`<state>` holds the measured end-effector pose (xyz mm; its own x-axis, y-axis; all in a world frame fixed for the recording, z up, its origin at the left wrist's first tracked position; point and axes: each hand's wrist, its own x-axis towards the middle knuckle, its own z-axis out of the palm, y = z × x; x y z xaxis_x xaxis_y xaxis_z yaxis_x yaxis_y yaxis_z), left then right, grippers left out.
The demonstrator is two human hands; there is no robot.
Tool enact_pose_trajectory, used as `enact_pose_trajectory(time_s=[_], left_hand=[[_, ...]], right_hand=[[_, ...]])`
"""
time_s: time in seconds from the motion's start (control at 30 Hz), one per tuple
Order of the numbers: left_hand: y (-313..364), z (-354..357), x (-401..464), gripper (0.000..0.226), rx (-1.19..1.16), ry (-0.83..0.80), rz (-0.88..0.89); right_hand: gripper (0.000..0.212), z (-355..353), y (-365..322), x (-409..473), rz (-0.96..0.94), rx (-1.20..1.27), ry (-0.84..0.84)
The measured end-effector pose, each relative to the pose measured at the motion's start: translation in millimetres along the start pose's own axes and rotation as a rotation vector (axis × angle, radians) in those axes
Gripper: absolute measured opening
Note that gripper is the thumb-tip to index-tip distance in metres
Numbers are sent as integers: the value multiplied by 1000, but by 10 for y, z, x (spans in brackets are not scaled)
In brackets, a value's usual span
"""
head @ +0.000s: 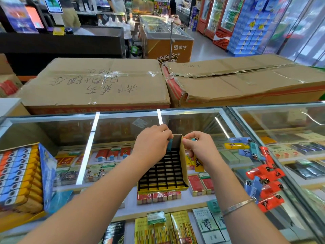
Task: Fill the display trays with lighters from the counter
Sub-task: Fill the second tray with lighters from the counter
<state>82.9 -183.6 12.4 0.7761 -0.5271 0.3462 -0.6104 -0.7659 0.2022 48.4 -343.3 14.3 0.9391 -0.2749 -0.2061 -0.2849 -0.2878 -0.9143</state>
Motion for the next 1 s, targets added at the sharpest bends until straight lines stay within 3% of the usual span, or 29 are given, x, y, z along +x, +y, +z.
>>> enact_pose_trajectory(time_s=[0.1, 0.27, 0.43, 0.5, 0.6, 0.83, 1.0], left_hand=[[-48, 0, -56, 29, -52, -50, -42], [-105, 12, -129, 36, -156, -86, -59], [-100, -20, -127, 36, -306, -122, -107], [-57, -80, -136, 35, -415, -56, -123], [50, -220, -135, 28, -603, 52, -99], [174, -307, -109, 23, -602, -124, -16], [139, -304, -143, 13, -720, -192, -97]], right_hand=[[11, -30, 32, -14, 19, 62, 1], [37, -129, 65, -66, 78, 413, -60], [45, -193, 53, -143, -32, 665, -171], [49, -190, 32, -186, -82, 702, -214], [62, -165, -30, -251, -131, 650, -333], [86, -142, -140, -308, -156, 324, -624], [73, -116, -87, -268, -123, 307, -626]])
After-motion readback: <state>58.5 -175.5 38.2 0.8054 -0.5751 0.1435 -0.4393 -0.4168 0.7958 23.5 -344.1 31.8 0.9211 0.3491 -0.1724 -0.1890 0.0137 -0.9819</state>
